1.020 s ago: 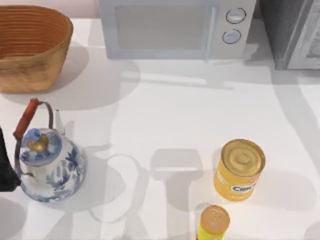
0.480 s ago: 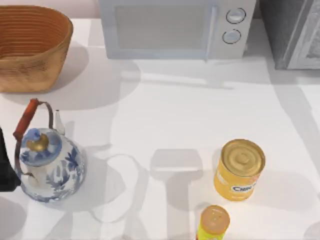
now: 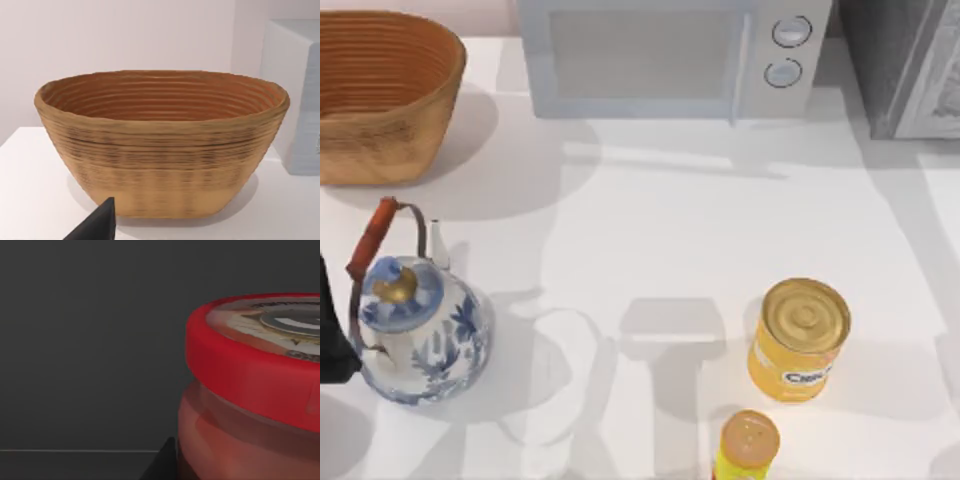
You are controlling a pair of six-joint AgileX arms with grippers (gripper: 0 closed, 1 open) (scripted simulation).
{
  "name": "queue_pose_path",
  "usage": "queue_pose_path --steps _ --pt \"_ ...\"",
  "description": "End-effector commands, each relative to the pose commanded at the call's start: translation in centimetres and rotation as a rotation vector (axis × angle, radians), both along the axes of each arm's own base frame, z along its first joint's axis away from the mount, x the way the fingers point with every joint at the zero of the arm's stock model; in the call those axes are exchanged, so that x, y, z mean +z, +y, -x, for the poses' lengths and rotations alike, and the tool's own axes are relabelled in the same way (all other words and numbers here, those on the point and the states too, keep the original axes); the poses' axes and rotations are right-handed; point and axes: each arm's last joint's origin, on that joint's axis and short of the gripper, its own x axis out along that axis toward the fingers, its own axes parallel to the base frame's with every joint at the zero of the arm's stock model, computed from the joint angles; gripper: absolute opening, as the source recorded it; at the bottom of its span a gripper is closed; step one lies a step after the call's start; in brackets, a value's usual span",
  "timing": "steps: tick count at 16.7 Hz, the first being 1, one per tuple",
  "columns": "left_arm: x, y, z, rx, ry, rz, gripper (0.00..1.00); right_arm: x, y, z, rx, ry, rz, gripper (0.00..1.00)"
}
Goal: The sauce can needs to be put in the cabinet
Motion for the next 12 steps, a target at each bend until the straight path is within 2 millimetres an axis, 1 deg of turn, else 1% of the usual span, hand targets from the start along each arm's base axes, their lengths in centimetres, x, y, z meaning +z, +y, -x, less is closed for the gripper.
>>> queue_pose_path --steps 7,9,10,12 --pt "0.0 0.0 0.0 0.000 0.000 0.000 1.00 -1.0 -0.1 -4.4 0.002 0.000 -0.001 0.00" --pt "0.0 0.0 0.0 0.000 0.000 0.000 1.00 -1.7 -0.3 -5.9 0.002 0.007 -0.001 0.00" --pt "0.0 0.0 0.0 0.000 0.000 0.000 1.00 -1.9 -0.4 -6.5 0.001 0.006 -0.001 0.00" --pt "0.0 0.0 0.0 0.000 0.000 0.000 1.00 -1.9 -0.4 -6.7 0.001 0.004 -0.001 0.00"
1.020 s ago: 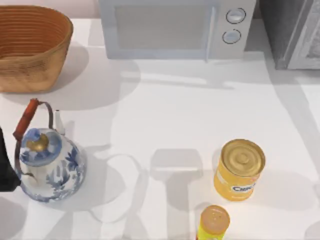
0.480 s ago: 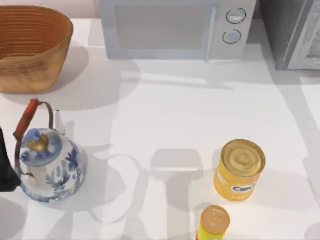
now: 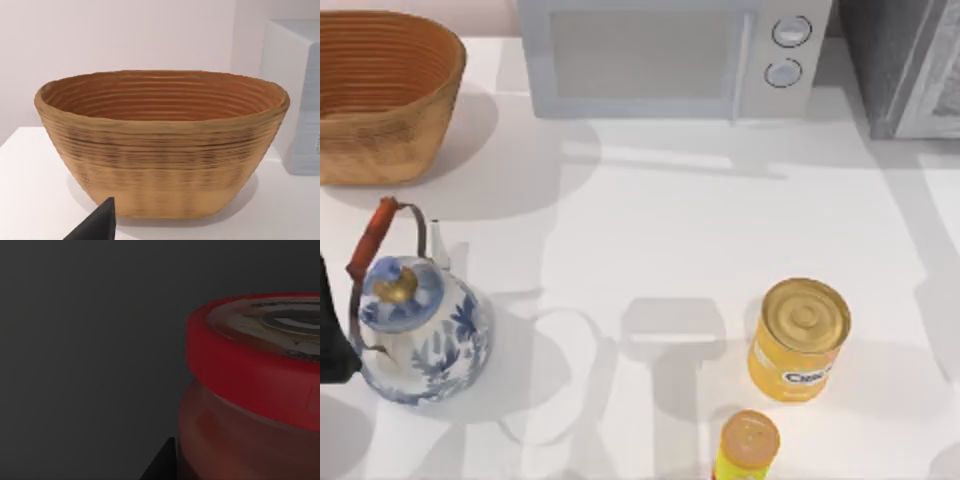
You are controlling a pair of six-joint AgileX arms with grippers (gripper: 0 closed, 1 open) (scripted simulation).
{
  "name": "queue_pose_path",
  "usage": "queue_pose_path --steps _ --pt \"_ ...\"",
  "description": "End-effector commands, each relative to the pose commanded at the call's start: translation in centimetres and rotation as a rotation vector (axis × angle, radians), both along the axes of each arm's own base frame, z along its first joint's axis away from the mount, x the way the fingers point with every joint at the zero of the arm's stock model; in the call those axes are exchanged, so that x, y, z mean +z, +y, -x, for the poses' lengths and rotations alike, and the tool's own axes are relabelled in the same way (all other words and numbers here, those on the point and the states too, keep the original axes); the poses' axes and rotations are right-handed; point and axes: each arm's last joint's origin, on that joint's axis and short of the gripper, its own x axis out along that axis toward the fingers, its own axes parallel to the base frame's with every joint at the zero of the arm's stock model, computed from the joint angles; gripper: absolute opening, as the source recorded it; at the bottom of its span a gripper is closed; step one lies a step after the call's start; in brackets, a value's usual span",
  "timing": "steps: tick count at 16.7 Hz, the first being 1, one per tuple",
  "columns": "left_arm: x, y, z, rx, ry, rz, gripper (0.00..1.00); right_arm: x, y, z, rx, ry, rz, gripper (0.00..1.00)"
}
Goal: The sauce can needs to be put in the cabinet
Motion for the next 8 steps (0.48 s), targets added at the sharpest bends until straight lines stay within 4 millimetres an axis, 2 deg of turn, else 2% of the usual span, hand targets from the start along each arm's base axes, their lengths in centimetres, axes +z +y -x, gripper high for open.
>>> queue_pose_path --steps 3,8 --pt "0.00 0.00 0.00 0.000 0.000 0.000 1.00 0.00 0.00 0.00 0.000 0.000 0.000 0.00" --pt "0.00 0.00 0.00 0.000 0.000 0.000 1.00 0.00 0.00 0.00 0.000 0.000 0.000 0.38"
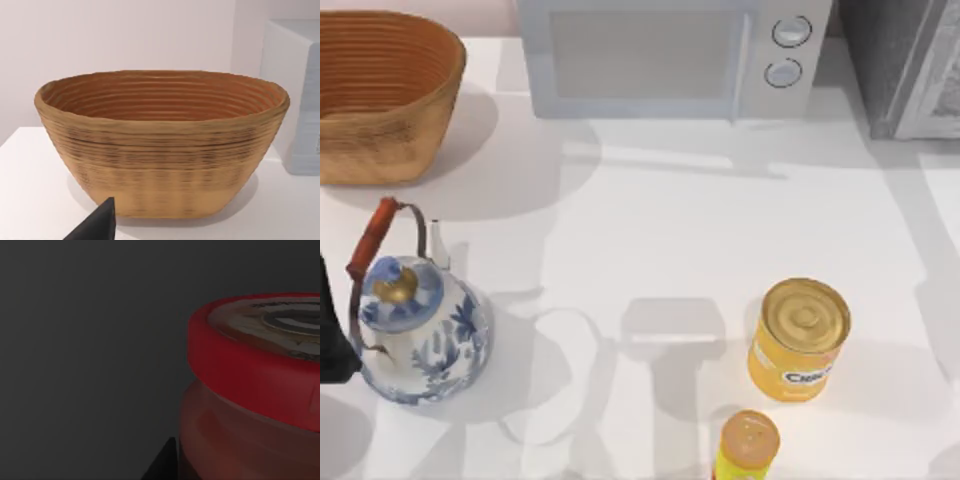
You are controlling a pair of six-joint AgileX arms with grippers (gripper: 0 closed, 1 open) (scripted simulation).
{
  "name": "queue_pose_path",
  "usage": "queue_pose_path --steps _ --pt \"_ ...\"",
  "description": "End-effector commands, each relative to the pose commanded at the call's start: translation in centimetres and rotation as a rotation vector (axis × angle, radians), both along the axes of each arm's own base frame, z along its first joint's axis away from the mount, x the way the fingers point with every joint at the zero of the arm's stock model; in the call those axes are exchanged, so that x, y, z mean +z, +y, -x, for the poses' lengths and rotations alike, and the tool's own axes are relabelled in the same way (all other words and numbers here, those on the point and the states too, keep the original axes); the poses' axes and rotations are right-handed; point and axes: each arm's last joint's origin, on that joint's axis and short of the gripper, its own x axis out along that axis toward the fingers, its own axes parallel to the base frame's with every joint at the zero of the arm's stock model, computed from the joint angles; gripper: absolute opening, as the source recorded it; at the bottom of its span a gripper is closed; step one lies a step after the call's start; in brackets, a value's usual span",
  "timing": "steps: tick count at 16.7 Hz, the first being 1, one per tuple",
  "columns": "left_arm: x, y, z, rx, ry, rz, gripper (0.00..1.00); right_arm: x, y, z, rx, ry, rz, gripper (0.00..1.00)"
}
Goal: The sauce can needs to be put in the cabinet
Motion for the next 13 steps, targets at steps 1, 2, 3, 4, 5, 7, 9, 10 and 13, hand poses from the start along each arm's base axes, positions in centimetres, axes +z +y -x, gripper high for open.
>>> queue_pose_path --steps 1,2,3,4,5,7,9,10,13 --pt "0.00 0.00 0.00 0.000 0.000 0.000 1.00 0.00 0.00 0.00 0.000 0.000 0.000 0.45" --pt "0.00 0.00 0.00 0.000 0.000 0.000 1.00 0.00 0.00 0.00 0.000 0.000 0.000 0.53" --pt "0.00 0.00 0.00 0.000 0.000 0.000 1.00 0.00 0.00 0.00 0.000 0.000 0.000 0.60" --pt "0.00 0.00 0.00 0.000 0.000 0.000 1.00 0.00 0.00 0.00 0.000 0.000 0.000 0.68" --pt "0.00 0.00 0.00 0.000 0.000 0.000 1.00 0.00 0.00 0.00 0.000 0.000 0.000 0.75" --pt "0.00 0.00 0.00 0.000 0.000 0.000 1.00 0.00 0.00 0.00 0.000 0.000 0.000 0.90" --pt "0.00 0.00 0.00 0.000 0.000 0.000 1.00 0.00 0.00 0.00 0.000 0.000 0.000 1.00" --pt "0.00 0.00 0.00 0.000 0.000 0.000 1.00 0.00 0.00 0.00 0.000 0.000 0.000 1.00" --pt "0.00 0.00 0.00 0.000 0.000 0.000 1.00 0.00 0.00 0.00 0.000 0.000 0.000 1.00"
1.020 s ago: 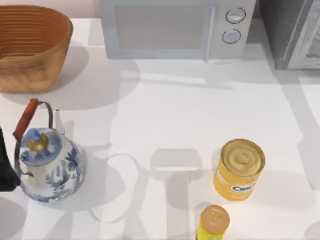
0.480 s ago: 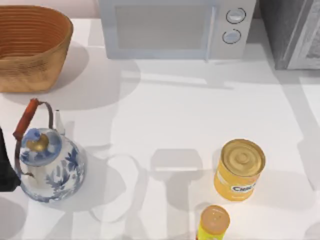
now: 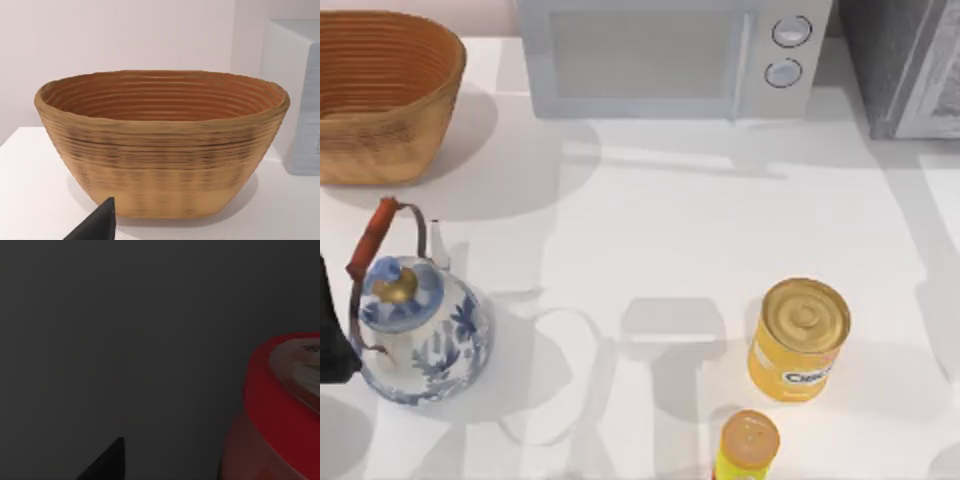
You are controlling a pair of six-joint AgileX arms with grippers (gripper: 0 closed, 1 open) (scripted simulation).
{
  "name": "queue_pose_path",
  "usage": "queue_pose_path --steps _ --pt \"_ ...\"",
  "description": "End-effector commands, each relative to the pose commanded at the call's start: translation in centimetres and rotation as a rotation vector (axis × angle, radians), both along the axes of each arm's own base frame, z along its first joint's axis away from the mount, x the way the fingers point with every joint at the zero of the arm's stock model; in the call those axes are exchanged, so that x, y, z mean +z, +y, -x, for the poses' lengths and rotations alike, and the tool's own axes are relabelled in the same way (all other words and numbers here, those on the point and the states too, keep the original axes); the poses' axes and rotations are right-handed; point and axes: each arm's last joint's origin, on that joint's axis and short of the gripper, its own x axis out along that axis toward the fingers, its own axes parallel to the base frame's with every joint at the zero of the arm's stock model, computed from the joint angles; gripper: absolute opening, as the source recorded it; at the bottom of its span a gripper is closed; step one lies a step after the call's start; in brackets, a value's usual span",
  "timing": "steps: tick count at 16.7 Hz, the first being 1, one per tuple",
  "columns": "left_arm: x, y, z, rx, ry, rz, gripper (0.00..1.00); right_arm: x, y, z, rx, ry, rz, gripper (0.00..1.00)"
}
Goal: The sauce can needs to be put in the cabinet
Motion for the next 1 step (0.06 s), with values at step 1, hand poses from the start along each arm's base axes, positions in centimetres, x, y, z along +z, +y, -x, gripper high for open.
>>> queue_pose_path --steps 1 --pt "0.00 0.00 0.00 0.000 0.000 0.000 1.00 0.00 0.00 0.00 0.000 0.000 0.000 1.00"
